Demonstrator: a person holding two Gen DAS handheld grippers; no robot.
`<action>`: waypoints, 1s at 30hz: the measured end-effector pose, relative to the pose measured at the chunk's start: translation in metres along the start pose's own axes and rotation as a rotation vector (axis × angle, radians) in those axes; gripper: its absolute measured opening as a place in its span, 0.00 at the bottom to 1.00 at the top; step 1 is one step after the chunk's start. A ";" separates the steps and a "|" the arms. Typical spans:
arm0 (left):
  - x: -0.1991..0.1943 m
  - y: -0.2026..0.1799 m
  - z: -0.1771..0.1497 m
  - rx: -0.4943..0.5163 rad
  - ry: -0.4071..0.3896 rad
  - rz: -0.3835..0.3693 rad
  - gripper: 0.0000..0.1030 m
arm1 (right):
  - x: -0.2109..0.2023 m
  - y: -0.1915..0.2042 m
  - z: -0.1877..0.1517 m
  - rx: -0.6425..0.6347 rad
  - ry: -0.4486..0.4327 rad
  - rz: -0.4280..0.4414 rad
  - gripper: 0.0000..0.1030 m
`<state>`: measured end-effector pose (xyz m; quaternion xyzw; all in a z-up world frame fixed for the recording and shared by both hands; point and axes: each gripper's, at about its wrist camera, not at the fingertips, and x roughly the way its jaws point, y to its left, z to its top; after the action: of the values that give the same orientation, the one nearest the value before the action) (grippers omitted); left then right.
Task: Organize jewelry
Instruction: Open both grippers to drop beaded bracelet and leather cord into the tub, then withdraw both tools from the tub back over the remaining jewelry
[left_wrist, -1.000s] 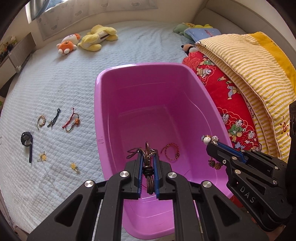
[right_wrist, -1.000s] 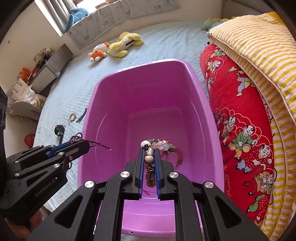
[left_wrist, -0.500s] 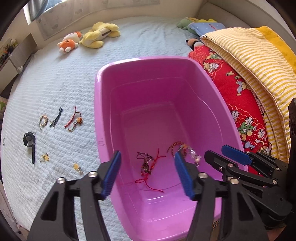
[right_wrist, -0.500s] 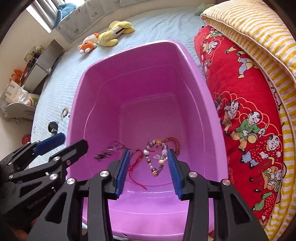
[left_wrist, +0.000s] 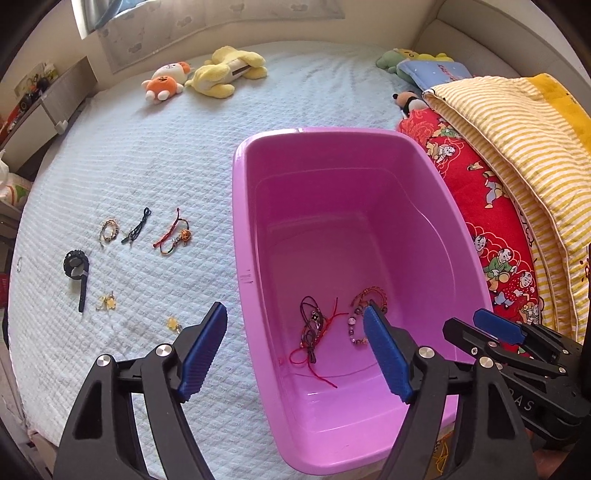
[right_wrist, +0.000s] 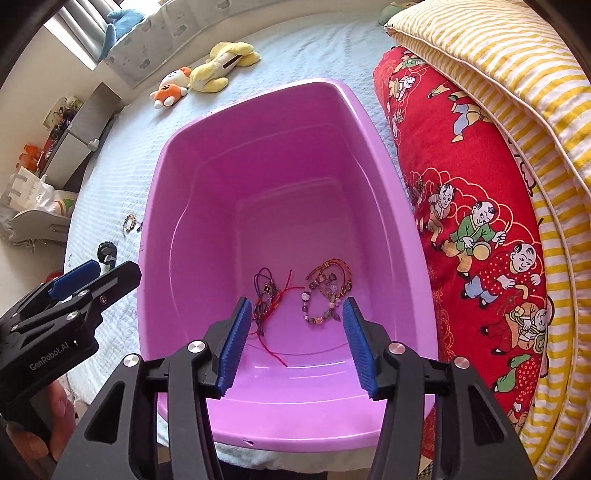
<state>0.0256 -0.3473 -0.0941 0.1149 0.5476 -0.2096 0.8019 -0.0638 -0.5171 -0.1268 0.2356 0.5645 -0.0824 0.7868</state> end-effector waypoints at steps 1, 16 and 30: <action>-0.002 0.001 0.000 -0.002 -0.001 0.001 0.72 | -0.002 0.001 -0.001 0.004 0.001 0.005 0.50; -0.040 0.044 -0.034 -0.066 0.017 0.003 0.81 | -0.019 0.050 -0.018 -0.087 0.063 0.071 0.61; -0.082 0.177 -0.102 -0.298 0.036 0.163 0.86 | -0.007 0.165 -0.049 -0.331 0.112 0.167 0.63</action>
<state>-0.0026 -0.1310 -0.0641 0.0427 0.5758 -0.0584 0.8144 -0.0421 -0.3509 -0.0866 0.1534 0.5919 0.0903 0.7862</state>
